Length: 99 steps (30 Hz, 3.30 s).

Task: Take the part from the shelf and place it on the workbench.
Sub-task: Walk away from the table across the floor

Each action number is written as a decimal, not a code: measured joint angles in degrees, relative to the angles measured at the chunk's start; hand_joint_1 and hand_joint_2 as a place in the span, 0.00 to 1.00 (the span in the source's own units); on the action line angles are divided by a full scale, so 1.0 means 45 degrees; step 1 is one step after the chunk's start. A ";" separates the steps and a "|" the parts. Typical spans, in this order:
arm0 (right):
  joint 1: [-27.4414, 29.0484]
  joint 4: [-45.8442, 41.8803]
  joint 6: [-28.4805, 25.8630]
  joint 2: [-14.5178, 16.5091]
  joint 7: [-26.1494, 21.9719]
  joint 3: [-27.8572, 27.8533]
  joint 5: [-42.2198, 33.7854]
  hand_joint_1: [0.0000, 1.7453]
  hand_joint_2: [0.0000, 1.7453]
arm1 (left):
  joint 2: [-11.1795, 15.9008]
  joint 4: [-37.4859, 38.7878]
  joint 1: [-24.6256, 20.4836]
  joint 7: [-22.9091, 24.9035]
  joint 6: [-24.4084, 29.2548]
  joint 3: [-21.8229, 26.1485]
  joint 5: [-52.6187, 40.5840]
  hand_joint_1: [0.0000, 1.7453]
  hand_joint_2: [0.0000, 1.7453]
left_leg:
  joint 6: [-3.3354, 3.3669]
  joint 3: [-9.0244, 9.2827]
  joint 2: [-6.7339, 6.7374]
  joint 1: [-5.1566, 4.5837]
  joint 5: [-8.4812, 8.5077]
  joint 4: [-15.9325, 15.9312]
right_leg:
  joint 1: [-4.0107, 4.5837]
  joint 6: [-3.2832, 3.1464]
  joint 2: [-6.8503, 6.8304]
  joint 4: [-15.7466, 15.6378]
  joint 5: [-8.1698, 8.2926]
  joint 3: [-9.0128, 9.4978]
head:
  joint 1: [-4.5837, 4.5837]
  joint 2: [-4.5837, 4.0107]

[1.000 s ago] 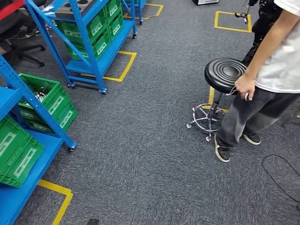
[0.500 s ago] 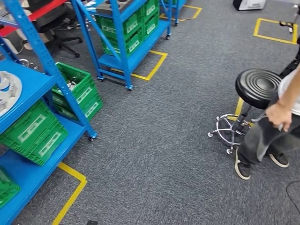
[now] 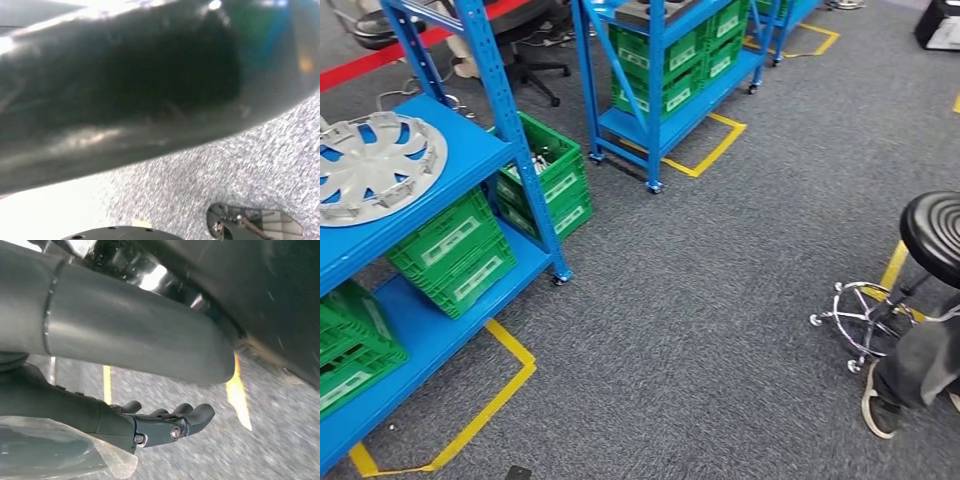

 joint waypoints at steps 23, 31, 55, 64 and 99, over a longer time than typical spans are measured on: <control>-0.0123 0.0001 0.0010 0.0341 0.0051 0.0214 0.0508 0.00 0.00 | -0.0069 0.0000 0.0079 -0.0478 -0.0448 -0.1205 -0.2184 0.00 0.00 | 0.0124 -0.0094 0.1252 0.0000 0.0018 0.0011 | 0.0153 0.0065 -0.1154 0.1640 -0.1593 -0.0231 | -0.0070 0.0000; -0.0023 -0.0013 -0.0806 0.0018 -0.0194 0.0446 0.0957 0.00 0.00 | -0.0260 0.0004 0.0026 -0.0207 -0.0447 -0.1509 -0.2038 0.00 0.00 | 0.0026 -0.0104 -0.0173 -0.0014 -0.0012 0.0078 | 0.0068 -0.0117 0.0306 -0.0045 0.0016 0.0034 | -0.0053 0.0000; -0.0029 -0.0038 -0.2483 -0.0811 -0.0923 0.1161 0.1441 0.00 0.00 | -0.0295 0.0019 0.0016 0.0227 0.0016 0.0416 0.0337 0.00 0.00 | 0.0197 -0.0084 0.1038 -0.0047 0.0098 -0.0046 | 0.0159 0.0067 -0.0956 0.2664 -0.2038 -0.0594 | -0.0014 0.0000; -0.0185 -0.0023 -0.3031 -0.0542 -0.0866 0.1277 0.1674 0.00 0.00 | -0.0279 0.0019 -0.0016 -0.0476 0.0635 0.0653 -0.0832 0.00 0.00 | -0.0109 -0.0102 0.0229 -0.0084 -0.0023 0.0072 | 0.0178 -0.0248 -0.0497 -0.0150 0.0062 0.0006 | -0.0016 0.0000; -0.0065 -0.0004 -0.2646 0.0449 -0.0898 -0.0116 -0.1081 0.00 0.00 | -0.0070 0.0019 -0.0147 -0.0778 0.0631 0.0667 -0.1819 0.00 0.00 | 0.0270 -0.0044 0.0812 -0.0279 -0.0019 0.0065 | 0.0209 -0.0196 -0.0697 -0.0153 -0.0053 0.0091 | -0.0045 0.0000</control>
